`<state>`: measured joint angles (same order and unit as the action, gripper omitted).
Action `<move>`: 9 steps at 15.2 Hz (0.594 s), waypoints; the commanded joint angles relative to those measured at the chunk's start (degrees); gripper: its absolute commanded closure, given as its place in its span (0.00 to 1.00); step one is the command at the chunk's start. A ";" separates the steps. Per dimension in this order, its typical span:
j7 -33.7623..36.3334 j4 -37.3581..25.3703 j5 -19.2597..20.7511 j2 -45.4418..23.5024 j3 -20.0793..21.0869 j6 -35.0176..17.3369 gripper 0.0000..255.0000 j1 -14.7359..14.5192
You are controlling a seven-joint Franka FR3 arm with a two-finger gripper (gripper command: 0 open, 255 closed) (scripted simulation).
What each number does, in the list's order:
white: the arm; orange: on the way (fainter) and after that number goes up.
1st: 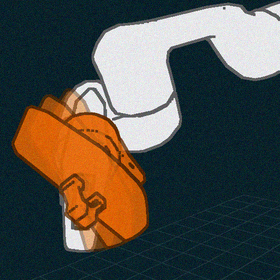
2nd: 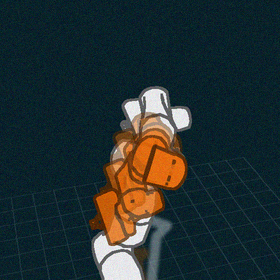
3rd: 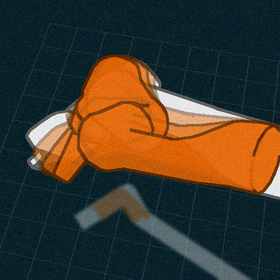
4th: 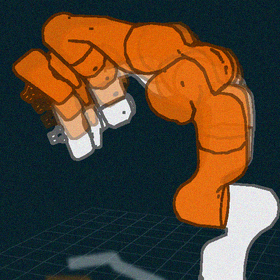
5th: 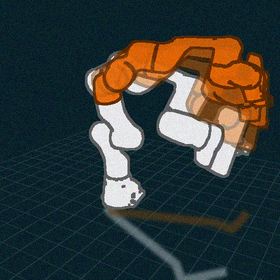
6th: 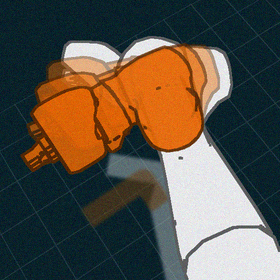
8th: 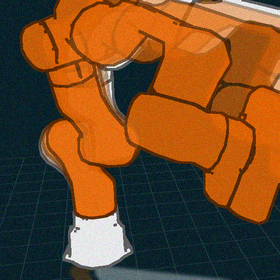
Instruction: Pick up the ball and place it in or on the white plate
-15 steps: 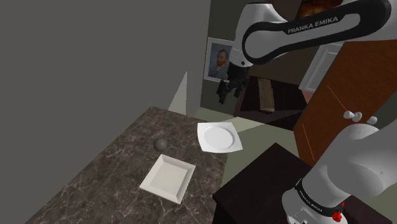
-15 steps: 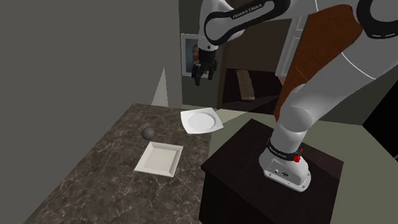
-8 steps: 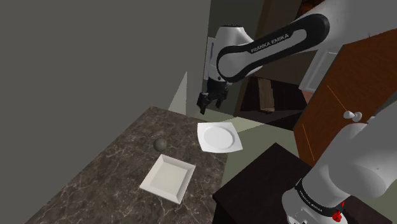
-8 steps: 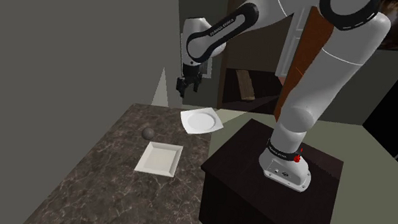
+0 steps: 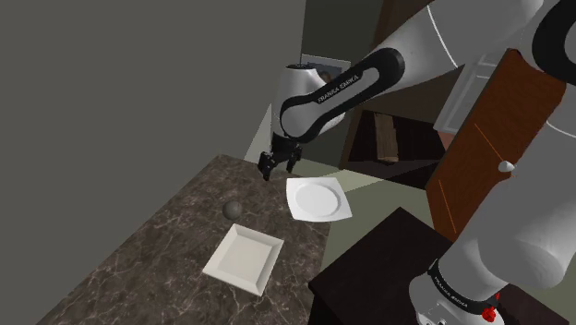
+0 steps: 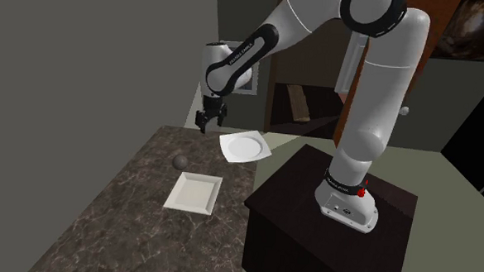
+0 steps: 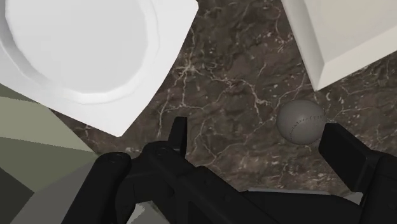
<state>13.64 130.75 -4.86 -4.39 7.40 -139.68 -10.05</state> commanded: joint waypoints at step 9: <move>4.29 -16.25 0.62 -20.96 1.64 -5.51 0.00 -3.81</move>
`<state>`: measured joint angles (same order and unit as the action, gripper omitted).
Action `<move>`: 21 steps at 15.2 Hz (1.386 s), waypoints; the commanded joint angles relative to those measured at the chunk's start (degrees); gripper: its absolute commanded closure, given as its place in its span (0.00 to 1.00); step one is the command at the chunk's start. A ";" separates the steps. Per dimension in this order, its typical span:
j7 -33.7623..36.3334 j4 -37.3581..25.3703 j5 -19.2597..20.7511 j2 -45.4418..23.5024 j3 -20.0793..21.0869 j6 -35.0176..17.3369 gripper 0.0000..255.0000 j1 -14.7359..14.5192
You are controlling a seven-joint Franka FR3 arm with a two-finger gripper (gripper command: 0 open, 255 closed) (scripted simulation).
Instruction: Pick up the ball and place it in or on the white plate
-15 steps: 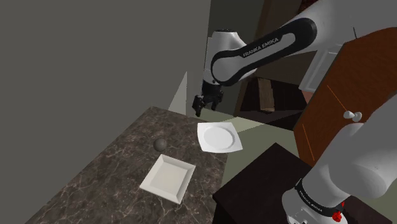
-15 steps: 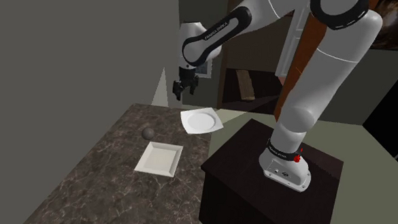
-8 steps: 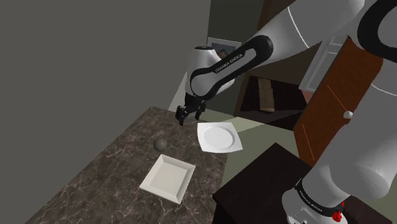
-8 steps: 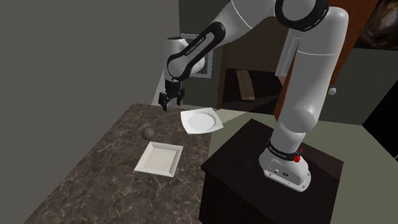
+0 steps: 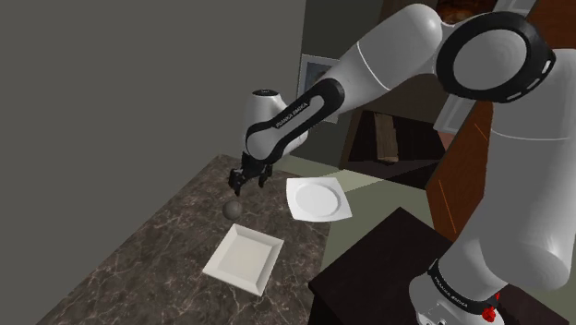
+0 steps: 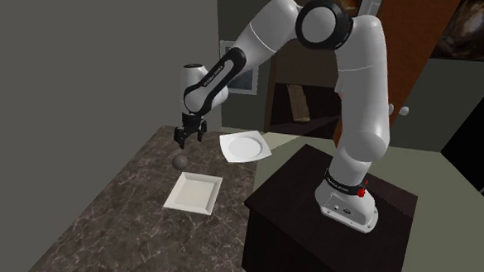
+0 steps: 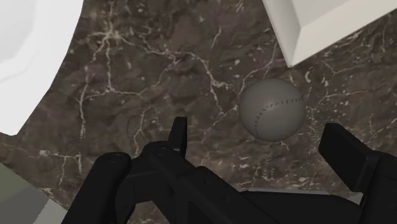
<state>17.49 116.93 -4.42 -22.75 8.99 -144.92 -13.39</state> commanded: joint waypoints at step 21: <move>2.22 -13.88 1.03 -17.13 -0.14 -3.80 1.00 -3.37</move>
